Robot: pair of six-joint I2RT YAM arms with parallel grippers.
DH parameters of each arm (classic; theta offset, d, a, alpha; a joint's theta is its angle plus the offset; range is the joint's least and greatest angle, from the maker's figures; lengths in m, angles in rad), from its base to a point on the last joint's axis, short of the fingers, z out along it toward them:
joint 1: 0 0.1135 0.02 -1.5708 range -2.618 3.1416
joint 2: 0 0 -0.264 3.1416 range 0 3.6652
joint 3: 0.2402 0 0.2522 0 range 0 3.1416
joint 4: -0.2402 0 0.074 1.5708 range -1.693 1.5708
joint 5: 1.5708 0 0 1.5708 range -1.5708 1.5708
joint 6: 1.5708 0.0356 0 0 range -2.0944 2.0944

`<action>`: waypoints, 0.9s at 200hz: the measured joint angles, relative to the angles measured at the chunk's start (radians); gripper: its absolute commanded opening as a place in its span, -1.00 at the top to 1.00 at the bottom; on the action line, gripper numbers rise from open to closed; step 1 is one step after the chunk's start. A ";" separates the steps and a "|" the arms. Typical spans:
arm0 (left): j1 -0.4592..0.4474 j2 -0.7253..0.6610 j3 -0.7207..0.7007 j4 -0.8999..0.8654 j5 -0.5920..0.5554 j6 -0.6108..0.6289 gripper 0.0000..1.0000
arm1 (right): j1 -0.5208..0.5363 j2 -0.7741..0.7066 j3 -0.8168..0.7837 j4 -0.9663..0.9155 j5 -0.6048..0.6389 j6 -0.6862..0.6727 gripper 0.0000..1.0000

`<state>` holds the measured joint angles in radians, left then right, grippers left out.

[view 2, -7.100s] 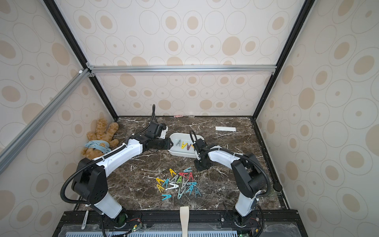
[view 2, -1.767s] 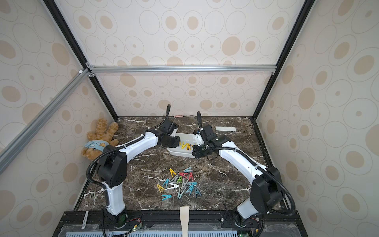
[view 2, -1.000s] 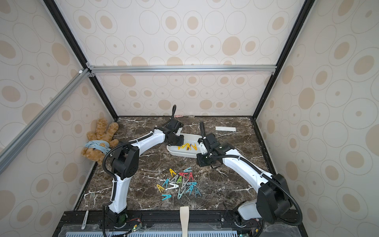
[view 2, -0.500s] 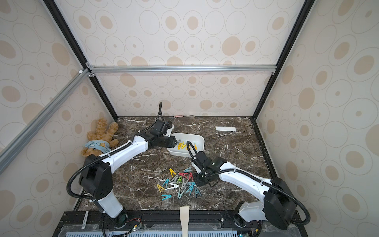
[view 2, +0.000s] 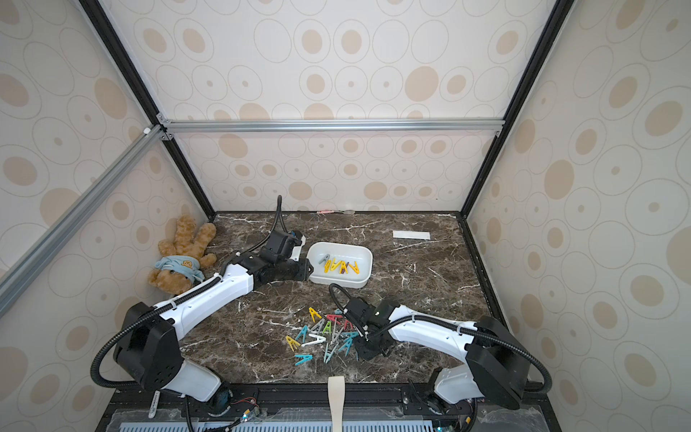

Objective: Put the clothespins into the storage box
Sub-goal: Pick up the clothespin from the center of the board.

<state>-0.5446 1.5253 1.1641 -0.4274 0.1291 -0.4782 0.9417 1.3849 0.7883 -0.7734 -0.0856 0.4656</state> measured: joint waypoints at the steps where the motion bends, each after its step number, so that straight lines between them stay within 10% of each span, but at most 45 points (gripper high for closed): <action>1: 0.000 0.000 -0.001 0.001 0.000 0.000 0.24 | 0.000 0.002 0.000 0.001 -0.001 -0.001 0.43; 180: 0.009 -0.030 -0.060 0.005 -0.022 -0.024 0.23 | 0.001 0.089 -0.018 0.075 -0.022 -0.026 0.93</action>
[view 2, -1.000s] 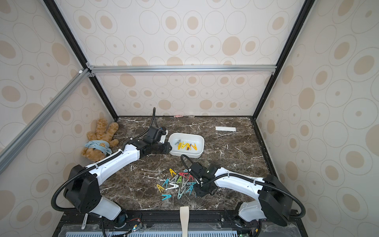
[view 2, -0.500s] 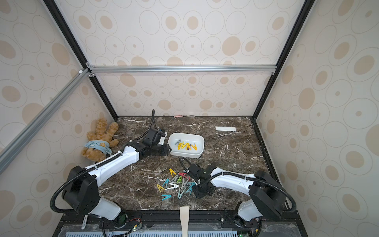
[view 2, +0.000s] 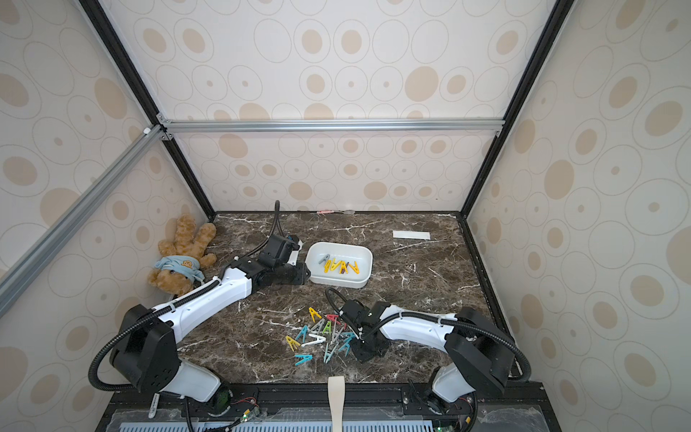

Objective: Put the clothespins into the storage box
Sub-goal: Pick up the clothespin from the center of the board, then place the clothespin in the storage box.

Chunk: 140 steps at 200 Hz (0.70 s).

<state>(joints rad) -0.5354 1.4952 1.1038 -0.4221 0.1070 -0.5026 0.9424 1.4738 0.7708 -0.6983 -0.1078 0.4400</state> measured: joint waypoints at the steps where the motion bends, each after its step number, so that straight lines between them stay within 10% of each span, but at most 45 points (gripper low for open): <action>1: 0.000 0.000 0.000 0.000 0.000 0.000 0.23 | 0.000 0.000 0.000 0.000 0.000 0.000 0.94; 76: 0.021 -0.071 -0.045 0.010 -0.032 -0.035 0.24 | -0.021 -0.051 0.257 -0.163 0.014 -0.039 1.00; 140: 0.059 -0.154 -0.140 0.009 -0.057 -0.073 0.24 | -0.313 0.165 0.647 -0.162 -0.060 -0.158 1.00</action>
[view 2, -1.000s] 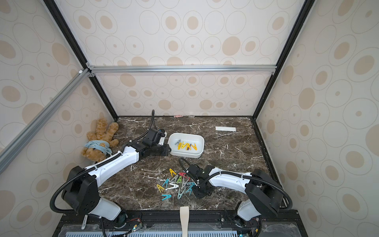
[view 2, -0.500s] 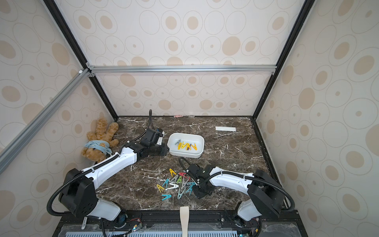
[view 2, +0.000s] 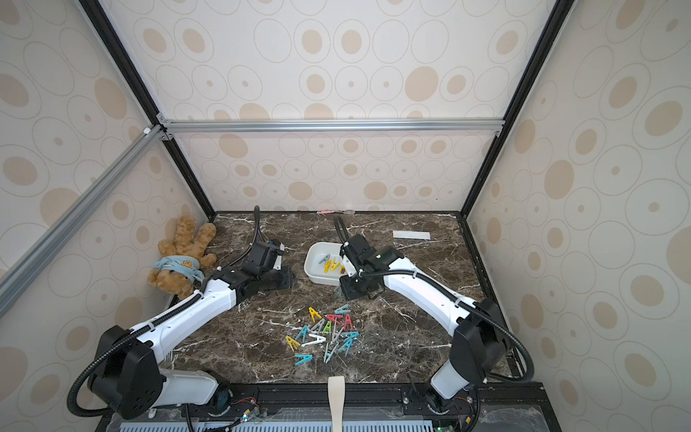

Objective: Put the clothespins into the storage box
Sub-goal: Place the clothespin in the storage box.

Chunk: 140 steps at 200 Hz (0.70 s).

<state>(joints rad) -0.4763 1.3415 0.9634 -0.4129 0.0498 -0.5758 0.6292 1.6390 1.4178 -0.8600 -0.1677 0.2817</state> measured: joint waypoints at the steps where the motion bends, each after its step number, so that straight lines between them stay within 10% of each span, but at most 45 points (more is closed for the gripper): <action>1: 0.000 -0.001 -0.001 0.000 0.000 0.000 0.24 | -0.003 0.004 0.003 0.000 -0.001 -0.001 1.00; 140: 0.005 -0.067 -0.084 -0.065 -0.005 -0.049 0.23 | -0.170 0.496 0.356 0.046 -0.023 -0.109 0.95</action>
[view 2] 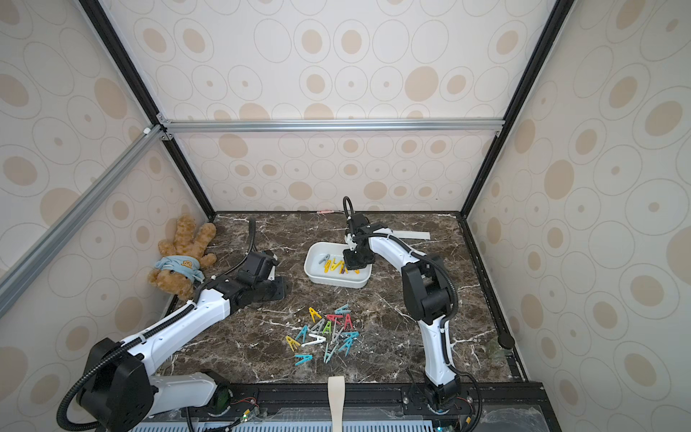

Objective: Put the clothespins into the storage box
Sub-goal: Place the clothespin in the storage box, then pick up the clothespin from the center of the board.

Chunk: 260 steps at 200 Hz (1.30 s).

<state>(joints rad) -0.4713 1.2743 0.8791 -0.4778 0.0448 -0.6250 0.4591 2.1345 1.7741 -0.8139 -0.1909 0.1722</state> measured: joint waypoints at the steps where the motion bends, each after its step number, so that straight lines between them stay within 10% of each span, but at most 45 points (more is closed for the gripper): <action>1: 0.000 0.000 0.000 0.000 0.000 0.000 0.23 | 0.000 0.002 0.002 0.000 0.000 0.000 0.94; 44: 0.000 0.032 0.000 -0.007 0.037 0.000 0.18 | -0.005 0.018 0.046 -0.002 0.002 -0.016 0.61; 147: -0.024 0.046 -0.035 -0.091 0.121 0.003 0.25 | 0.000 -0.205 -0.045 0.014 -0.052 -0.015 0.56; 260: -0.309 -0.113 -0.285 -0.137 0.164 -0.234 0.29 | 0.109 -0.369 -0.301 0.172 -0.143 0.056 0.59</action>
<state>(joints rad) -0.7799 1.1618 0.5938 -0.6151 0.2092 -0.8593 0.5682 1.7653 1.4734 -0.6418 -0.3340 0.2279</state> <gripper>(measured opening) 0.358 0.209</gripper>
